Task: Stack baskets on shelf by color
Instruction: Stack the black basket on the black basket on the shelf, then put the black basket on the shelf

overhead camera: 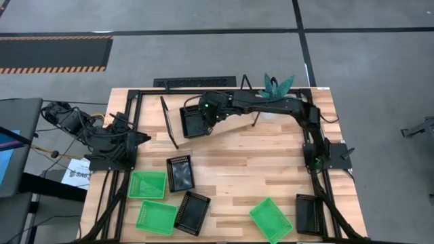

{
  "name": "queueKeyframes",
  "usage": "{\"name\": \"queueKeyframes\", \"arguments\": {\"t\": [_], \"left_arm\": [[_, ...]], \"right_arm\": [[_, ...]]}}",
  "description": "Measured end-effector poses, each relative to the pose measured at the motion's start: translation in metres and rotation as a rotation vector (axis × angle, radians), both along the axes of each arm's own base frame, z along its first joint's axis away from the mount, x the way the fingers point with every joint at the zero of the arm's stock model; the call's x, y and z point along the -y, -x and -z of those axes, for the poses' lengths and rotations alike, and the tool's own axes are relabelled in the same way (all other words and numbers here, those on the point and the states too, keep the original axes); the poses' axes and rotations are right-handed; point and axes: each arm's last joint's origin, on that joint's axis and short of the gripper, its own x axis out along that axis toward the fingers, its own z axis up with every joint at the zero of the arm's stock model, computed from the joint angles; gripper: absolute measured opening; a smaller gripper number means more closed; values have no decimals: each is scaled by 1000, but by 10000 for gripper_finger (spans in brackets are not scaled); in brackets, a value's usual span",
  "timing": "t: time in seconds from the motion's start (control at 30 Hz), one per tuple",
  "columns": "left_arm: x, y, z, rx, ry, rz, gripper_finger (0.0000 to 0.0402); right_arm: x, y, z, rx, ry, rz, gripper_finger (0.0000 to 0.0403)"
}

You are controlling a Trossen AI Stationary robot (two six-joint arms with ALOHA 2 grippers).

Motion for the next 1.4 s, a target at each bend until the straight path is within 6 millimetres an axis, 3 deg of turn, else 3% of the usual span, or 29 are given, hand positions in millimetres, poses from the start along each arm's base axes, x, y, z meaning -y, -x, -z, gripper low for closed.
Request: {"name": "queueKeyframes", "arguments": {"t": [0.1,0.27,0.47,0.63,0.83,0.97,1.07,1.17,1.27,1.33,1.4], "left_arm": [[0,0,0,1,-4,-2,226],[0,0,0,2,-6,-5,226],[0,0,0,5,-10,-10,226],[0,0,0,-4,-27,13,226],[2,0,1,-37,-31,98,226],[3,0,1,-56,-6,150,226],[4,0,1,-59,-4,157,226],[4,0,1,-60,-14,163,226],[4,0,1,-60,-16,163,226],[4,0,1,-60,-16,164,226],[4,0,1,-59,-17,161,226]], "right_arm": [[-32,0,-15,47,-21,-100,97],[-105,-6,-14,50,-5,-302,97],[-183,-18,22,19,-6,-459,121],[-229,-21,42,40,-76,-446,172],[-254,-29,87,-13,-107,-366,202],[-256,-32,118,-93,-154,-322,196],[-256,-31,128,-143,-200,-286,185],[-260,-29,129,-154,-221,-264,154],[-266,-25,129,-177,-230,-260,87],[-268,-19,122,-227,-226,-260,30],[-269,-14,111,-256,-215,-278,15]]}}
